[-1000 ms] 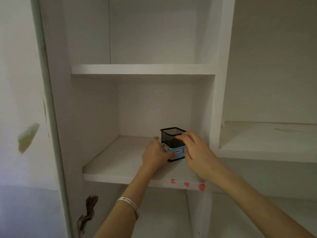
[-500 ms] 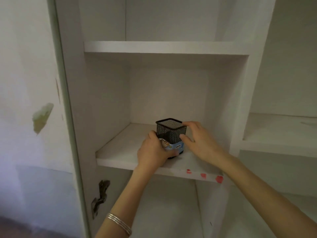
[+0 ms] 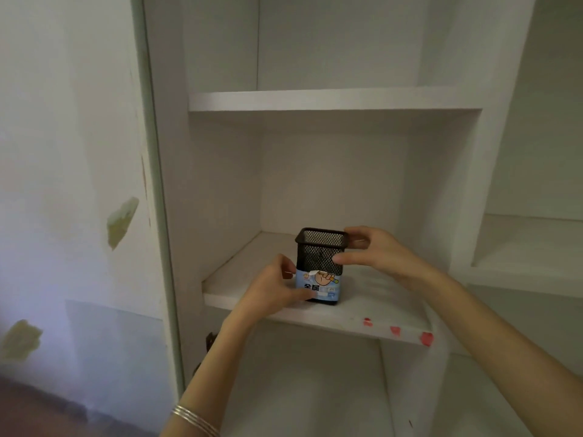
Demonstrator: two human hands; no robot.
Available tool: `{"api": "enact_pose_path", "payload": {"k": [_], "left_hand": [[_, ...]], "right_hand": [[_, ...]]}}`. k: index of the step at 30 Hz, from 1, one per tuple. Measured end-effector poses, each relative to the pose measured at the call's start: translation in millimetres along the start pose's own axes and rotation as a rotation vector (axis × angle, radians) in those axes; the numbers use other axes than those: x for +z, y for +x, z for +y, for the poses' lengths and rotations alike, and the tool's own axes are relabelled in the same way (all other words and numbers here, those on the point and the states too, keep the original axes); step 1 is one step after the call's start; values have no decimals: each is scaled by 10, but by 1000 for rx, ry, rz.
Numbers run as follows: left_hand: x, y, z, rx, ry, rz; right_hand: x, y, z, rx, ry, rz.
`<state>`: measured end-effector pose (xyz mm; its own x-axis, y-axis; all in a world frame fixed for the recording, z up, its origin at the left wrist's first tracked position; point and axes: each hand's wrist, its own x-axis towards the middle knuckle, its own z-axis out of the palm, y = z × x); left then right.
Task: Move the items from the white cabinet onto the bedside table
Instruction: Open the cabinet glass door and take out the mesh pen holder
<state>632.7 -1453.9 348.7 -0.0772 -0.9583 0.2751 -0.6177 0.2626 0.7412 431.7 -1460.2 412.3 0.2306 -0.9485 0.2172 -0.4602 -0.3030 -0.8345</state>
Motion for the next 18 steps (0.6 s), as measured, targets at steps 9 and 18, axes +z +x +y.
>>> {"api": "enact_pose_path", "payload": {"k": [9,18], "left_hand": [[134,-88,77,136,-219,-27],[121,-828,249,95,-190,120]], "right_hand": [[-147,-220,55,-14,161,-13],[-244,-628,-49,-115,100,-277]]}}
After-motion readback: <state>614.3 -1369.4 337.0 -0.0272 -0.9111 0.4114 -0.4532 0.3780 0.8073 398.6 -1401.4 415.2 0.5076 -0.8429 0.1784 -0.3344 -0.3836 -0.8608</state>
